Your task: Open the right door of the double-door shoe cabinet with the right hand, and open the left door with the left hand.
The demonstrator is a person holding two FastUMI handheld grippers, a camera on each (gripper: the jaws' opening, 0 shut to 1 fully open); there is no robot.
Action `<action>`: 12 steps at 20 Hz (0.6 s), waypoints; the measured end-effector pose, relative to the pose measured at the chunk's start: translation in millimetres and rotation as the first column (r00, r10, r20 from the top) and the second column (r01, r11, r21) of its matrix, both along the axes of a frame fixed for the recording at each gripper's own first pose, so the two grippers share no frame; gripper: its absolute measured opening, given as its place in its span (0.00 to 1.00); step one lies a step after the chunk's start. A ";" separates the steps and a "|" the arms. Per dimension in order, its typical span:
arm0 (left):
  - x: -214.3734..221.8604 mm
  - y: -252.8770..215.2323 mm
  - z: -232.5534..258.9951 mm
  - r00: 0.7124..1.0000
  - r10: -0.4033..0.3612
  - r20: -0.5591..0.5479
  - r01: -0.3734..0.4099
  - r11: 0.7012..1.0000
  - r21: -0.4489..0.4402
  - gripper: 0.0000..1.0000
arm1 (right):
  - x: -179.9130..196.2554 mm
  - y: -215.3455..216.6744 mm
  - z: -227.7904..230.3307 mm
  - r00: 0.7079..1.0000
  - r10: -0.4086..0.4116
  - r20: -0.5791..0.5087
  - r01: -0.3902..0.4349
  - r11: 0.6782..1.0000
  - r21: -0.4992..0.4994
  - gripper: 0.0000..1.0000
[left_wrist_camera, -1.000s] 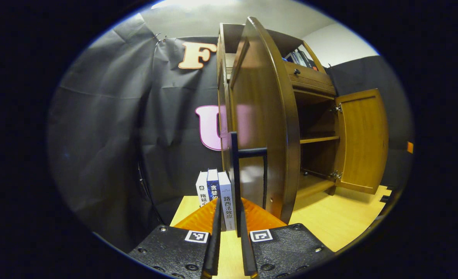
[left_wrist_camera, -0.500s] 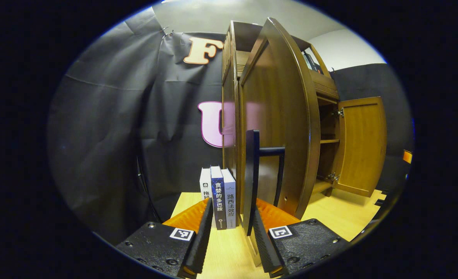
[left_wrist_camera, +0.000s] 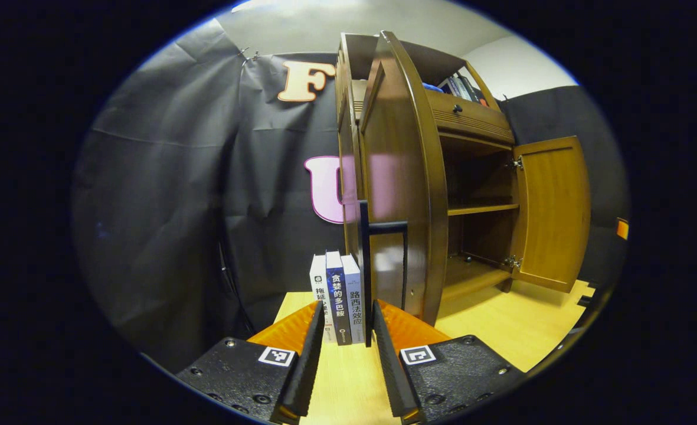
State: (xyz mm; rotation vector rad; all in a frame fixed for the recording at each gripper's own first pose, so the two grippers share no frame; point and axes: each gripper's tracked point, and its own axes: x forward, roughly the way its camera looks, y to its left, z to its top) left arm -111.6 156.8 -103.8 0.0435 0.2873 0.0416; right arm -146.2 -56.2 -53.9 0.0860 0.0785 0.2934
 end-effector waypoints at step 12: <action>-33.9 -33.5 68.9 0.987 0.083 0.139 -0.090 0.995 0.045 0.84 | 5.2 -5.8 6.3 0.999 -0.019 0.027 0.020 1.000 -0.007 0.98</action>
